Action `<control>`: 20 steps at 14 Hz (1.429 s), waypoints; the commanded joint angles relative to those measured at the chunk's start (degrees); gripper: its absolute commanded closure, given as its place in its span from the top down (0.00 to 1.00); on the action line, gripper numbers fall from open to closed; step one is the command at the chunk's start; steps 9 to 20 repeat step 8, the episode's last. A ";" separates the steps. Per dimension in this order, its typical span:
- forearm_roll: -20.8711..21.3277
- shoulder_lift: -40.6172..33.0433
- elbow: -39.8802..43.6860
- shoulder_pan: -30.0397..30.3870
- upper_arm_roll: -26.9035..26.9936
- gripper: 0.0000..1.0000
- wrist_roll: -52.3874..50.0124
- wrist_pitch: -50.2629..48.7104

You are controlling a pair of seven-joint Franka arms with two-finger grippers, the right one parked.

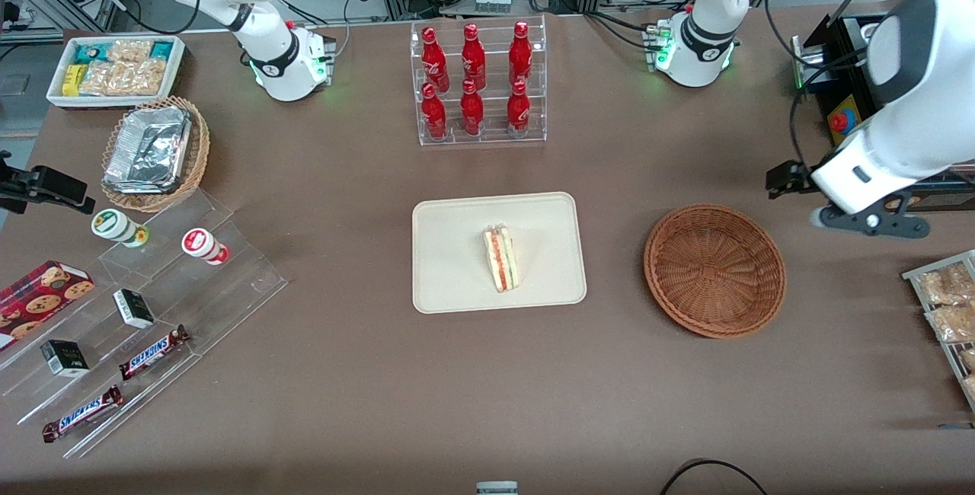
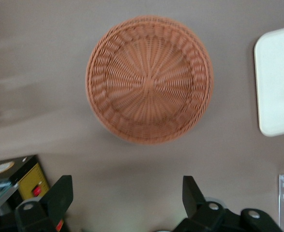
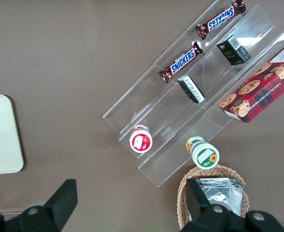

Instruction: Place sandwich from basket to tray

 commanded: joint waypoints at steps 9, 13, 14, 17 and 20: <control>-0.20 -6.31 4.26 -1.24 4.22 1.00 3.30 -9.76; -0.20 -6.31 4.26 -1.24 4.22 1.00 3.30 -9.76; -0.20 -6.31 4.26 -1.24 4.22 1.00 3.30 -9.76; -0.20 -6.31 4.26 -1.24 4.22 1.00 3.30 -9.76; -0.20 -6.31 4.26 -1.24 4.22 1.00 3.30 -9.76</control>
